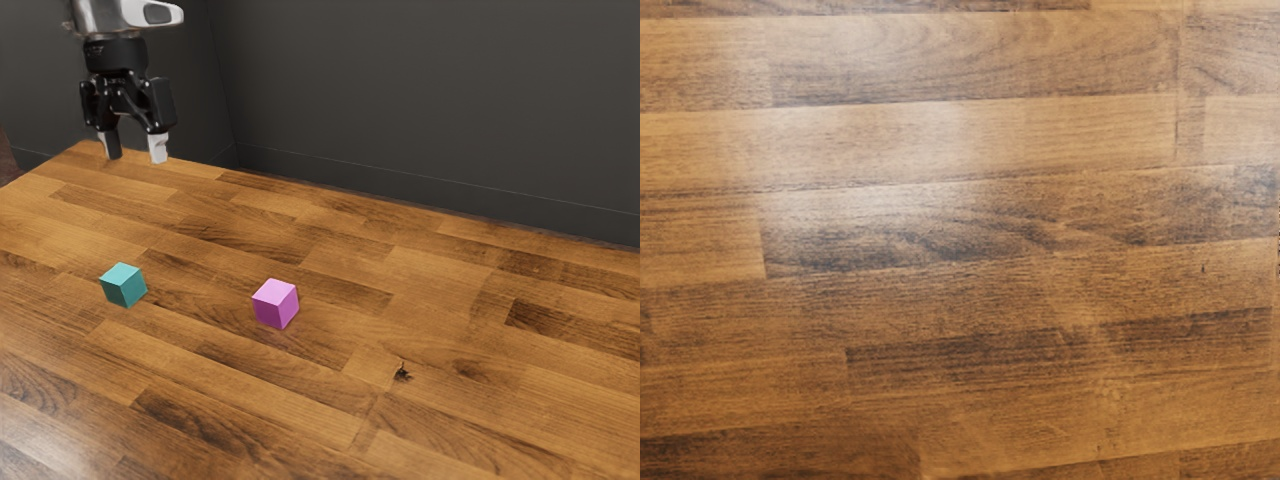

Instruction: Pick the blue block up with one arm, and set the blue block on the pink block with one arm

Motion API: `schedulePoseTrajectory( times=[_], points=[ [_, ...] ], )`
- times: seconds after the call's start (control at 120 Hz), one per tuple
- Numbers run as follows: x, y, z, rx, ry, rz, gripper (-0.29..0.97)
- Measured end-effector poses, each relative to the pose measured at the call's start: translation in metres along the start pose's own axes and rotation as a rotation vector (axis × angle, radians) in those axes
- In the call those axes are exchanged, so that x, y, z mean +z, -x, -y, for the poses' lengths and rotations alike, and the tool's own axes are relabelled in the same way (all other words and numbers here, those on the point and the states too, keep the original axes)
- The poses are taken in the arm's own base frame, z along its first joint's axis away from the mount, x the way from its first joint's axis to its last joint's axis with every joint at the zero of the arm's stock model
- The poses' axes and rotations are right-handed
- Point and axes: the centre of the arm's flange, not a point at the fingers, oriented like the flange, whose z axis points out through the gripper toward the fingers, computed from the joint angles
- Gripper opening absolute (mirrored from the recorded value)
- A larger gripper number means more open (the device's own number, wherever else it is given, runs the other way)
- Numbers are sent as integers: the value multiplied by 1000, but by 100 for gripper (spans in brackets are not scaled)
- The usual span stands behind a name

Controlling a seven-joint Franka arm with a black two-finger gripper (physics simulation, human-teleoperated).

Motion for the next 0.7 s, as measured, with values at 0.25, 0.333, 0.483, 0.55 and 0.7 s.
schedulePoseTrajectory(
  times=[0.25, 0.333, 0.483, 0.55, 0.7],
  points=[
    [148, -55, 53, -74, -16, 36, 65],
    [177, -62, 81, -90, -39, -23, 65],
    [209, -56, 170, -168, -56, -140, 64],
    [209, -45, 221, -219, -67, -191, 64],
    [248, -16, 333, -317, -95, -243, 64]
  ],
)
